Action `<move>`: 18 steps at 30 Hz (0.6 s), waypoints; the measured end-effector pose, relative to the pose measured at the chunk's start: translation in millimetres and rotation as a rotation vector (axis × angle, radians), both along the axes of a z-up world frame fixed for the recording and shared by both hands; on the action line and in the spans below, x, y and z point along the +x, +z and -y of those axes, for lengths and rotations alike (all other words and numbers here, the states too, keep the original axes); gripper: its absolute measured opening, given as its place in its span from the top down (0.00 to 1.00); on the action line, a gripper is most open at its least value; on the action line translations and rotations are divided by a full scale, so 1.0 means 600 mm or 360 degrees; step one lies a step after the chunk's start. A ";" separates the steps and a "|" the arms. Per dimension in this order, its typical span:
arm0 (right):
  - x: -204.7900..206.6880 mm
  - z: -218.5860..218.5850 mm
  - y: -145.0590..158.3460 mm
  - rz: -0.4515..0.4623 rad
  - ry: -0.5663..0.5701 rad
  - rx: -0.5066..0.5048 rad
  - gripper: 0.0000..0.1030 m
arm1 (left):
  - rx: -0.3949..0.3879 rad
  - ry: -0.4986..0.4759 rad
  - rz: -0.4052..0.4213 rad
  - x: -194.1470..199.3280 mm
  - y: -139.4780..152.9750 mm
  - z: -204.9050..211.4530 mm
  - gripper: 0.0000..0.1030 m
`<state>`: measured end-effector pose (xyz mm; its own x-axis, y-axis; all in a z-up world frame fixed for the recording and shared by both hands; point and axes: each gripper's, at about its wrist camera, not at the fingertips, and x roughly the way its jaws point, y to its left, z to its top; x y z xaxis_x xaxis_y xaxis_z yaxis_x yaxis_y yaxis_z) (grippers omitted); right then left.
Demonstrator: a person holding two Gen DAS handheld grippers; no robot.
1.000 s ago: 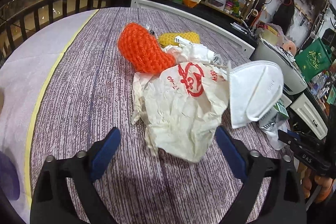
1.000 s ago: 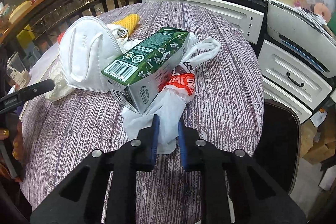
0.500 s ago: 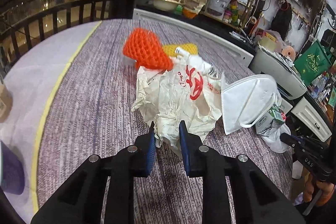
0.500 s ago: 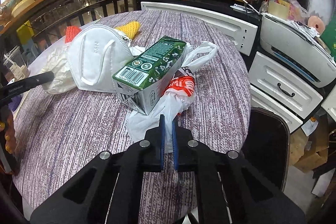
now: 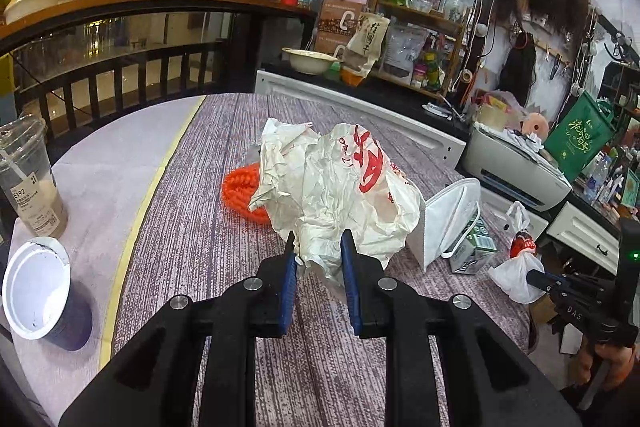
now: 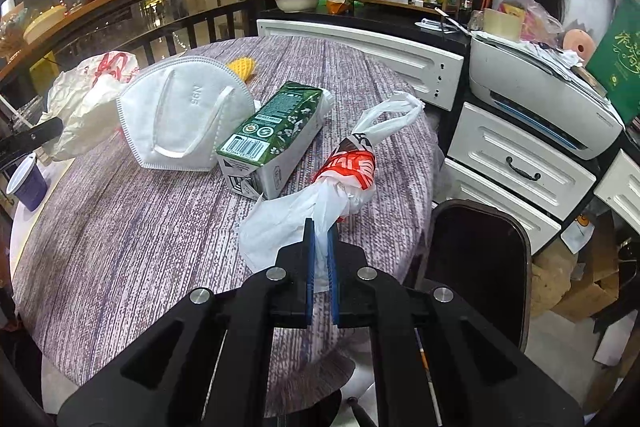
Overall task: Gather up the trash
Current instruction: 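Grasp the small white bag with red label using the right tool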
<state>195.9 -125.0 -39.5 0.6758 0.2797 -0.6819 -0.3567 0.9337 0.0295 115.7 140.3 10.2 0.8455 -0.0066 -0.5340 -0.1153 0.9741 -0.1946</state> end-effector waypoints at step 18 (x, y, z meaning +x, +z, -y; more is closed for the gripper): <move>-0.035 0.107 0.018 0.0065 -0.0205 0.0110 0.94 | 0.0024 -0.0063 0.0180 -0.028 0.051 0.053 0.80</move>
<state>174.8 -189.4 -28.9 0.7359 0.2341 -0.6354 -0.2363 0.9681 0.0830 99.1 108.4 40.6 0.8996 -0.0341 -0.4355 -0.0546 0.9803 -0.1896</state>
